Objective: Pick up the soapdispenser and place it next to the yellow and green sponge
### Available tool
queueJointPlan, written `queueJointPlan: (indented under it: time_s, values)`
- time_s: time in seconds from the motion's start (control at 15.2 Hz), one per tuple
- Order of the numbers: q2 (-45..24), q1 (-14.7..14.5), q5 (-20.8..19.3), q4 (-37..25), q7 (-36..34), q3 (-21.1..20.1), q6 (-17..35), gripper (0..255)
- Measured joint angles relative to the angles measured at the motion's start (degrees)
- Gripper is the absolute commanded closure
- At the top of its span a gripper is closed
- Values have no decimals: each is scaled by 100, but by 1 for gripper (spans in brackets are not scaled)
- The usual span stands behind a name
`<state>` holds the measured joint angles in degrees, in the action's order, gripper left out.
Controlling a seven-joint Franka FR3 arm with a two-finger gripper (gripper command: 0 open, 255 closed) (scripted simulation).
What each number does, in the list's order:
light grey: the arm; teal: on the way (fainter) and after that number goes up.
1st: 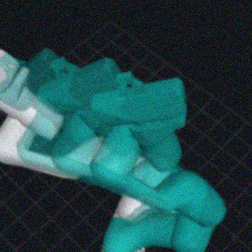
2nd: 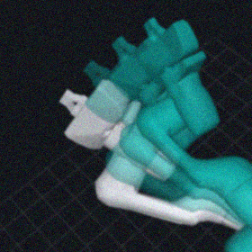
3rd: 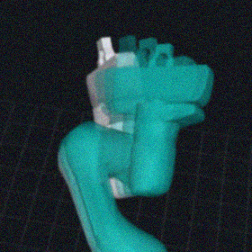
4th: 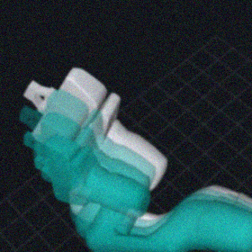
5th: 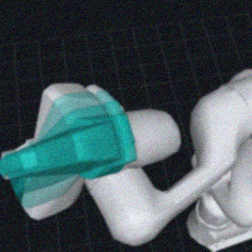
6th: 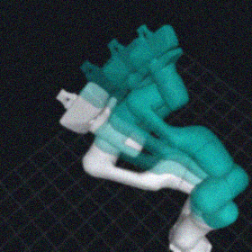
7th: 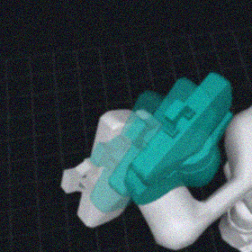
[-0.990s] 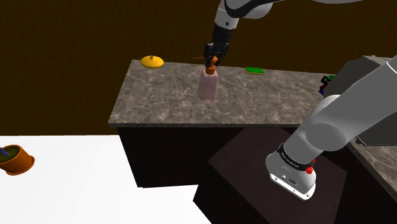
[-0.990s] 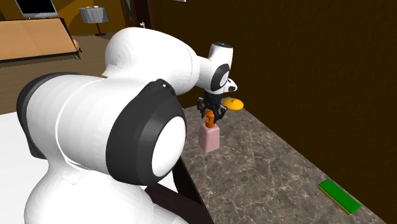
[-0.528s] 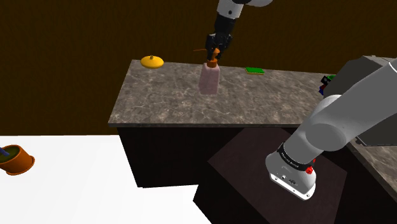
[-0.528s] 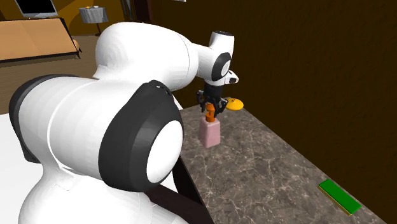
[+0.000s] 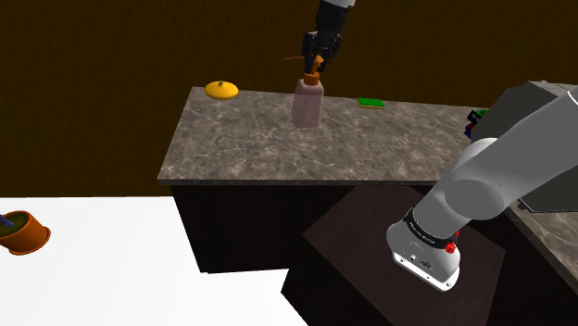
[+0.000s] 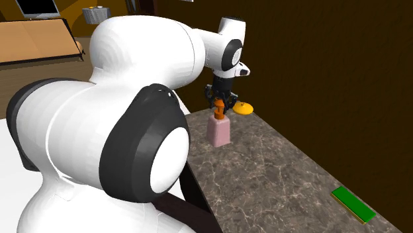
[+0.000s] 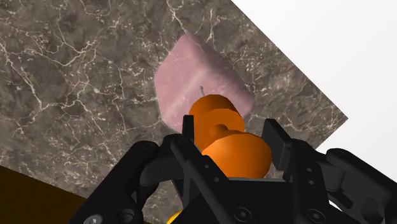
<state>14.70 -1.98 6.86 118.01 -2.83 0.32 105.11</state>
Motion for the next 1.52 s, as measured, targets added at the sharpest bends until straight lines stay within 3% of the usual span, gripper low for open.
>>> queueJointPlan:
  time_s: [1.52]
  values:
    - [-278,4,-26,-2062,-181,27,-1776,255]
